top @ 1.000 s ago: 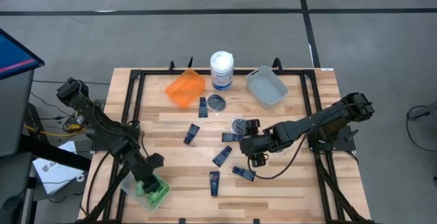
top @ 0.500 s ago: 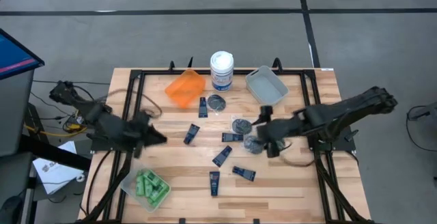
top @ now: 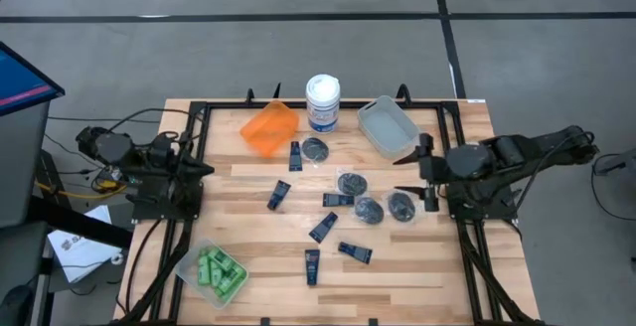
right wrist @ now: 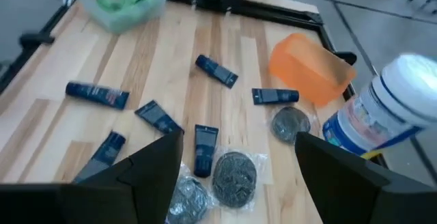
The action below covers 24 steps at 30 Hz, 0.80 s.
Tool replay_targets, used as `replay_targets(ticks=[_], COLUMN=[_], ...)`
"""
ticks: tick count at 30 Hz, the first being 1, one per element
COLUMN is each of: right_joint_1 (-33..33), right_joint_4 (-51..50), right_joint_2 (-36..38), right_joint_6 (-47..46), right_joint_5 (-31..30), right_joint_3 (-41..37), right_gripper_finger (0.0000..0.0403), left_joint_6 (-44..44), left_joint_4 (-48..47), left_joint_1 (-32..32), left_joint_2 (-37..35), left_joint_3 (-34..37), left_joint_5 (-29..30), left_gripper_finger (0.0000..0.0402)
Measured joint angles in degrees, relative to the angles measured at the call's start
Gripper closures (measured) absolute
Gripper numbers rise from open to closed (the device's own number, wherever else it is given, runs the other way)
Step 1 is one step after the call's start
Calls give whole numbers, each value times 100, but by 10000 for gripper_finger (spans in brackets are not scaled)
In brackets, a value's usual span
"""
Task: Pick & Place Travel size toiletries
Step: Put the hair brush into the orange bin
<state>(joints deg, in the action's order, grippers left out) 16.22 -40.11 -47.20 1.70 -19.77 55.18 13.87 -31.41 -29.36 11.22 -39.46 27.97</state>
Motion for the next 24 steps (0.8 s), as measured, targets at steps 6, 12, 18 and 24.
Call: replay_targets(ticks=[6,12,18,24], right_joint_1=[-383,-496,-420,-415], right_joint_4=[1045,1818,2950,3301], right_joint_2=[1089,1638,2375,3263], right_joint_6=[-541,-661,-114,-165], right_joint_5=[-40,5,54,325], right_joint_3=[-1396,-2363,-3218,-3887], right_gripper_finger=[127,127,127,127], left_joint_6=[-148,-288,-425,-456], left_joint_4=[-46,-58,-20,30], left_joint_1=[0,0,0,0], left_joint_2=[53,270,556,948], left_joint_3=[0,0,0,0], left_joint_5=[115,234,284,666], left_gripper_finger=[401,401,401,401])
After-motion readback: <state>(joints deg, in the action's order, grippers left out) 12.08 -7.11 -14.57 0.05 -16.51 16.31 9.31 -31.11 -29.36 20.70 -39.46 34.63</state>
